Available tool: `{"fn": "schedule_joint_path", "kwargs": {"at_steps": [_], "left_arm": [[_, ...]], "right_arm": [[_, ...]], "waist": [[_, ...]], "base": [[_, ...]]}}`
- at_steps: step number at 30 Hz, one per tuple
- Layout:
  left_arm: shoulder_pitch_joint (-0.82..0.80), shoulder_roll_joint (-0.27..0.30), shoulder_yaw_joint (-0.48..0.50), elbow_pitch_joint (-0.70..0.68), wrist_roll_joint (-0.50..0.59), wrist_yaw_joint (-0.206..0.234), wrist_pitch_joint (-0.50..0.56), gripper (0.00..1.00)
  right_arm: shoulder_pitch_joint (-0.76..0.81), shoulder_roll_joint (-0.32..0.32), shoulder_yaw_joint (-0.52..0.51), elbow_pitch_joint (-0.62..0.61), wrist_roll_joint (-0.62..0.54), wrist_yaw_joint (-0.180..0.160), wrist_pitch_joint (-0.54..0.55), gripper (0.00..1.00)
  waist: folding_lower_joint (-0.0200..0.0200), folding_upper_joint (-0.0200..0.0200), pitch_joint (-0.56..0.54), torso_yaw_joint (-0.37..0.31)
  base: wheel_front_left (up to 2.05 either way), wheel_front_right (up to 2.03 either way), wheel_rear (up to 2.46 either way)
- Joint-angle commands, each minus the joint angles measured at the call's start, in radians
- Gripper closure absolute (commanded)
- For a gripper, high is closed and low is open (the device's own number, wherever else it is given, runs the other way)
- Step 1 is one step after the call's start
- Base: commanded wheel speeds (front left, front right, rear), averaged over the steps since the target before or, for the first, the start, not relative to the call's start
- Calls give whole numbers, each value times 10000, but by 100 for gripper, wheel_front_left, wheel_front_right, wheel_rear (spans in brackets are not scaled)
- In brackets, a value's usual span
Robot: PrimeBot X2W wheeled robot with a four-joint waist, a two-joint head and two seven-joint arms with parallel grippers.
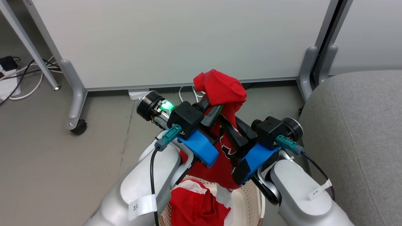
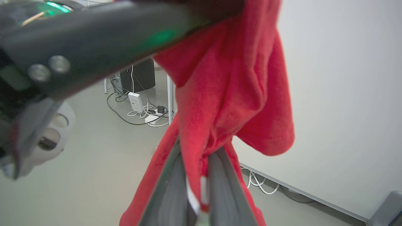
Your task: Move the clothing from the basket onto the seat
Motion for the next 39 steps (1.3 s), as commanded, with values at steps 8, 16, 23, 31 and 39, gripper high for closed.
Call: {"fn": "schedule_joint_path", "kwargs": {"at_steps": [8,16,23,31,39], "left_arm": [[-139,34,-97,152,-155,-72,-52,73],[-174,-4,-137,376,-235,-73,-50,0],[12,25,-56,382,-114,-73,-50,0],[244,49,14,120,95,-65,-50,0],[525,81,-71,-249,334,-68,-50,0]], "right_arm": [[-21,5,-68,-55,3,1,-36,100],[21,5,-103,-97,76,1,-36,100],[58,4,-431,-161,198,1,-36,100],[176,1,-1202,-316,35,1,-36,100],[239,-19,-1935,-549,-517,1,-38,100]], "waist": [[0,0,50,-24],[0,0,83,-38],[0,0,147,-47],[0,0,457,-335],[0,0,788,-1129]], "base": [[0,0,0],[0,0,0],[0,0,0],[0,0,0],[0,0,0]]}}
